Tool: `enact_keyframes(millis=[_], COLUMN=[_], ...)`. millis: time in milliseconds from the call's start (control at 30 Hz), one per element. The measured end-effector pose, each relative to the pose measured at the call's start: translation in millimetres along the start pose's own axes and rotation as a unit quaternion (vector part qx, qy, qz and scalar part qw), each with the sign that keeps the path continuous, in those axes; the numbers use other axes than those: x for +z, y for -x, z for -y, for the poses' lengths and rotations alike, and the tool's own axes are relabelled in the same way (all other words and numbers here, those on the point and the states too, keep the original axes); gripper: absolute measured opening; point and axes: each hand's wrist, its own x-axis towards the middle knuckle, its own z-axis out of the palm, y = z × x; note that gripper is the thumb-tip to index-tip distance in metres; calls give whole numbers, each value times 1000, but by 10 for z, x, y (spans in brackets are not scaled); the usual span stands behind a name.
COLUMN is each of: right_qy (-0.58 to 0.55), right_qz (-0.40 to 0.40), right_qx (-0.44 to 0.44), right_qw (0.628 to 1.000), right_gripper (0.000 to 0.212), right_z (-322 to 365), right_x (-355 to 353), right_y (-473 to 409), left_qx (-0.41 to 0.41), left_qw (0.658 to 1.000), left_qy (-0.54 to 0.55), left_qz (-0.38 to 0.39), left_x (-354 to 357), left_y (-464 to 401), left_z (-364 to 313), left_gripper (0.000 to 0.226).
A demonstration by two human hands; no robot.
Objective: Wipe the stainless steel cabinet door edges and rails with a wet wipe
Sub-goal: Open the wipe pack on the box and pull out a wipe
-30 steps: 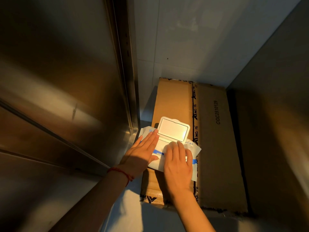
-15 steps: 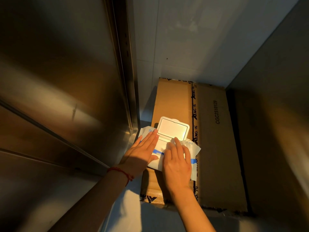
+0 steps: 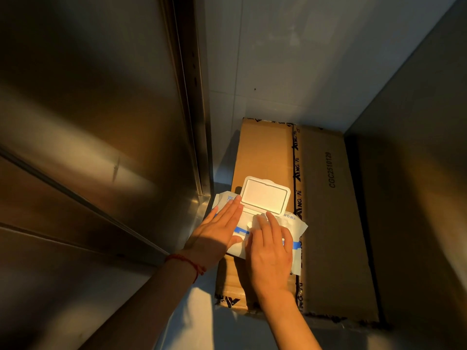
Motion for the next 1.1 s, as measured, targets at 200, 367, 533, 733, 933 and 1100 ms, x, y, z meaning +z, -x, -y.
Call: enact_keyframes(millis=[200,367,533,733,933,1100], right_qy=[37,32,9,-7,-32,-28], right_qz=[27,36,2,-6,-17,-34], right_qx=[-2,-27,-67,-75,-55,-41], right_qw=[999,998,998,997,998,998], right_gripper=[55,53,48,53,49,48], right_z=[-35,-58,-135,-156,-193,-170], right_x=[-17,-18,9,30,32,10], right_y=[-59,-87,-133,-209,-276,-254], left_qx=[45,35,24,8,3,6], left_qw=[986,979,977,979,974,970], left_qy=[-34,-52,-62,-67,-76,-80], left_qz=[-156,-194,-202,-194,-214,-229], left_x=[-77,-23,-4,7,49,21], left_y=[123,122,101,75,46,40], left_z=[-154,-213,-216,-209,-207,-233], left_gripper=[73,61,63,67,68,69])
